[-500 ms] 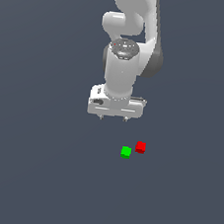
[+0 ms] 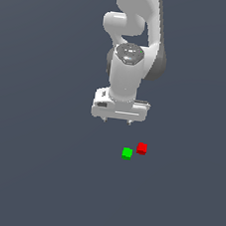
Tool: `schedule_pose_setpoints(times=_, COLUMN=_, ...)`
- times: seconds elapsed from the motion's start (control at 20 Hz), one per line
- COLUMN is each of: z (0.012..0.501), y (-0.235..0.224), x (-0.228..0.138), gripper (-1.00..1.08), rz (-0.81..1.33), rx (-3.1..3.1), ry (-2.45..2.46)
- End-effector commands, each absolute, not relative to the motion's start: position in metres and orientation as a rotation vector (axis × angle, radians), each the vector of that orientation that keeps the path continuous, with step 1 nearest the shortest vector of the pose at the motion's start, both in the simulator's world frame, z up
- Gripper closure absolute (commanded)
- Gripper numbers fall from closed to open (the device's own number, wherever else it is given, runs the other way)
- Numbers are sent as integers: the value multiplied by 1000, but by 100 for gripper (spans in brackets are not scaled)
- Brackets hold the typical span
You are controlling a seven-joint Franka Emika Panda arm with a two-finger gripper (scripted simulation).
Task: Stack the red cube on top of the green cube.
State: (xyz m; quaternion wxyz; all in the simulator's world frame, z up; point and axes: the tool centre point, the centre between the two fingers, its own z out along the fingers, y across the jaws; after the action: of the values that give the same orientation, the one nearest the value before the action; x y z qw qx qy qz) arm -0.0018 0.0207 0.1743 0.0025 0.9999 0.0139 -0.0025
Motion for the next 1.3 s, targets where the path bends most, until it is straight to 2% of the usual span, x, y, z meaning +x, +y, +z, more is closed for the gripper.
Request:
schedule_pose_setpoints(times=0.0, z=168, y=29, x=-1, gripper=-92, rz=-8, rx=3137, ry=24)
schedule_pose_setpoints(times=0.8, z=96, y=127, x=20, gripper=-92, rz=-2, rx=3132, ry=-229)
schedule_pose_setpoints(times=1.25, z=73, y=156, x=32, gripper=-92, rz=0, rx=3126, ry=-310)
